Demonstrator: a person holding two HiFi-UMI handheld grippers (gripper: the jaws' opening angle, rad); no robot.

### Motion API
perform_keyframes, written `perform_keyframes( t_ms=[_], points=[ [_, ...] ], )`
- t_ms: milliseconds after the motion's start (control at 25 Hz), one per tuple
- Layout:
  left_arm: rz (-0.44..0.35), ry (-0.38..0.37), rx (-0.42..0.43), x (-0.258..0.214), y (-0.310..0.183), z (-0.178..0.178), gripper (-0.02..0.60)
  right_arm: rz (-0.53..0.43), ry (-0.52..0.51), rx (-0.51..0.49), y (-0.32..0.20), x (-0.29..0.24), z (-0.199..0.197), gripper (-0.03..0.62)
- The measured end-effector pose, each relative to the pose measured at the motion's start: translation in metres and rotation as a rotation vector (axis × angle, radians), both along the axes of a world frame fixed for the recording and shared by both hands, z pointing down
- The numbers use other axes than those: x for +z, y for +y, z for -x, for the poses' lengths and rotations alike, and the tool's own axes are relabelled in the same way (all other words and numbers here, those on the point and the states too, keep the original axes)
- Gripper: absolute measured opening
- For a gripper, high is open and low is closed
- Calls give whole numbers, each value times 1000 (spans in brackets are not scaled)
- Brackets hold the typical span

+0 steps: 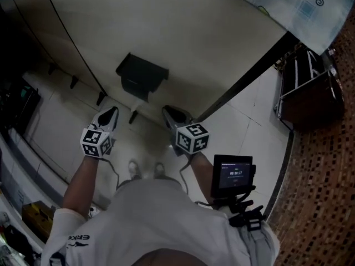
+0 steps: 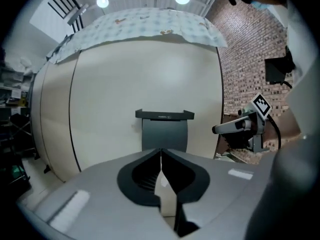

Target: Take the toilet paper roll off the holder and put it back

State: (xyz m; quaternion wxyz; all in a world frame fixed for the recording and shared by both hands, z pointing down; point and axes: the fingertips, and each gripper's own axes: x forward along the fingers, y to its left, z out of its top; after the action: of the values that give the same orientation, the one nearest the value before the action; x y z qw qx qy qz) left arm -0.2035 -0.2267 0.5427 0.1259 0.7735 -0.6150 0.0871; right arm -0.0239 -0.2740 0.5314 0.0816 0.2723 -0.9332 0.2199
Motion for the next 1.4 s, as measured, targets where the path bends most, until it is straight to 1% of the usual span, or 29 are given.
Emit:
perform_keyframes(
  t_ms=[200,360,440,560,680,880,1000,1160,1400],
  points=[
    [-44,-11,-63,-14,36,-5,3,-42,20,-12,9,-1,10,21],
    [-73,-19,-98,-22,62,-7,3,-120,53,-21,27,-11,20,14],
    [-94,-20,-101,-28,75,-10,3,-184,78,-19,39,-19,24,14],
    [-128,-43,-85,-36,96,-18,3,-288,123,0,63,-32,26,14],
    [-153,-44,-68,-43,121,-21,2,-342,132,28,93,-47,31,14],
    [-192,-31,-14,-49,173,-30,2,-369,149,85,154,-58,25,14],
    [-204,-10,16,-50,204,-41,2,-372,160,129,193,-61,11,14],
    [-227,-9,33,-54,244,-53,2,-352,185,176,243,-56,-9,14],
    [-225,-2,58,-50,282,-72,2,-339,200,209,289,-57,-28,12]
  ],
)
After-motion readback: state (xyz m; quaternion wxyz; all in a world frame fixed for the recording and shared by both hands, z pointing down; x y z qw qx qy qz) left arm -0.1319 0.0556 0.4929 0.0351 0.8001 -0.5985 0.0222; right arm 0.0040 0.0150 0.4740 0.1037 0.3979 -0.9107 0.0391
